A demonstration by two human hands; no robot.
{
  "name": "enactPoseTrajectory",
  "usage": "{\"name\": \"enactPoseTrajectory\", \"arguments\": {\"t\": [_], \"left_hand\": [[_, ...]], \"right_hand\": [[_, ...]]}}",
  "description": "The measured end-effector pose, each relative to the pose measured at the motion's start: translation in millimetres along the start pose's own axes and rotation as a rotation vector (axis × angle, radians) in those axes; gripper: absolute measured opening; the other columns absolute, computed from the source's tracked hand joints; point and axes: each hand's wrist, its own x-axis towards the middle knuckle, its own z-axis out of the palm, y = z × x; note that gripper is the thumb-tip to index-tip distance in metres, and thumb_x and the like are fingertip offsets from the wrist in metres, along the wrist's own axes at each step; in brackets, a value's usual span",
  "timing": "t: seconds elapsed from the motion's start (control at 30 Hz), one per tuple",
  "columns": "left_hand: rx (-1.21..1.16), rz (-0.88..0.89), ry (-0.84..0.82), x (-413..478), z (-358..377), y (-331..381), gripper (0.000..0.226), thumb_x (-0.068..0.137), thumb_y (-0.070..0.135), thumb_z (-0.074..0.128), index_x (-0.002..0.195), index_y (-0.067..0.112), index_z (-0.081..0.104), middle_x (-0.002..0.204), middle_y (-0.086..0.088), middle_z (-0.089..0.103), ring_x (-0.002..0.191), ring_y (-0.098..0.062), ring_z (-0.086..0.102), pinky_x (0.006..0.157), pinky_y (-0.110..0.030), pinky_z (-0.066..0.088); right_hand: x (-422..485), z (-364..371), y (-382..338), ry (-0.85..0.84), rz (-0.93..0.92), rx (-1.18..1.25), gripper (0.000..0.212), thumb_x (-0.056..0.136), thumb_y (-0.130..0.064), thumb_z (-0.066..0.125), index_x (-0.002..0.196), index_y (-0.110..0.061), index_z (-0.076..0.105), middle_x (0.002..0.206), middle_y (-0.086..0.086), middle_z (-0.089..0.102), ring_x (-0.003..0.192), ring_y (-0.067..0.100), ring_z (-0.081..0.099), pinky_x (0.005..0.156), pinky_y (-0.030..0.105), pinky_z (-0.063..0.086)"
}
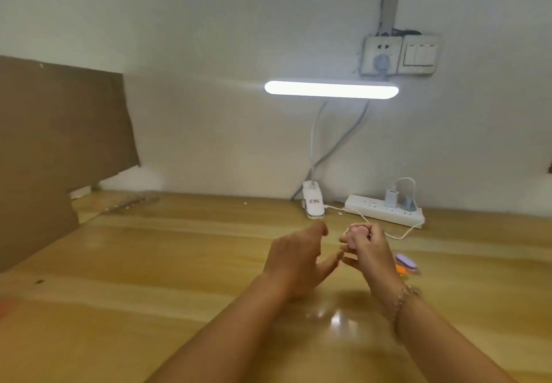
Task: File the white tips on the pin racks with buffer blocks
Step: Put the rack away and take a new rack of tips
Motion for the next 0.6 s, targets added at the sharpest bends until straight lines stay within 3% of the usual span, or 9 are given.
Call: {"name": "enactPoseTrajectory", "arguments": {"t": [0.17, 0.3, 0.4, 0.6], "left_hand": [[0.344, -0.546, -0.161, -56.6, -77.1, -153.8, 0.058, 0.087, 0.061, 0.056, 0.127, 0.019, 0.045, 0.131, -0.004, 0.056, 0.12, -0.026, 0.052, 0.098, -0.038, 0.043], [0.338, -0.901, -0.125, -88.8, -116.9, -242.3, 0.08, 0.085, 0.065, 0.055, 0.142, 0.011, 0.04, 0.145, -0.009, 0.047, 0.133, -0.028, 0.044, 0.105, -0.037, 0.04], [0.306, -0.969, -0.102, -82.3, -130.5, -291.9, 0.081, 0.085, 0.061, 0.059, 0.143, 0.009, 0.038, 0.146, -0.01, 0.044, 0.136, -0.028, 0.04, 0.107, -0.037, 0.038], [0.235, -1.041, 0.006, -43.3, -119.5, -352.8, 0.102, 0.075, 0.069, 0.068, 0.146, 0.005, 0.032, 0.15, -0.012, 0.041, 0.139, -0.03, 0.038, 0.109, -0.039, 0.038]], "right_hand": [[-12.7, 75.0, 10.9, -0.252, -0.055, -0.371, 0.015, 0.102, -0.021, 0.038, 0.109, -0.018, 0.05, 0.099, 0.004, 0.06, 0.091, 0.021, 0.058, 0.086, 0.041, 0.048], [-11.6, 93.6, 28.9, -0.252, -0.103, -0.744, 0.014, 0.098, -0.036, 0.035, 0.093, -0.028, 0.046, 0.084, -0.012, 0.061, 0.079, 0.016, 0.059, 0.072, 0.034, 0.043], [-10.0, 107.7, 34.7, -0.164, -0.199, -0.994, 0.018, 0.097, -0.042, 0.033, 0.087, -0.027, 0.038, 0.08, -0.013, 0.054, 0.075, 0.02, 0.054, 0.065, 0.033, 0.037], [5.0, 126.9, 34.6, -0.114, -0.257, -1.136, 0.026, 0.097, -0.051, 0.028, 0.088, -0.027, 0.033, 0.078, -0.007, 0.055, 0.078, 0.02, 0.058, 0.065, 0.033, 0.043]]}}
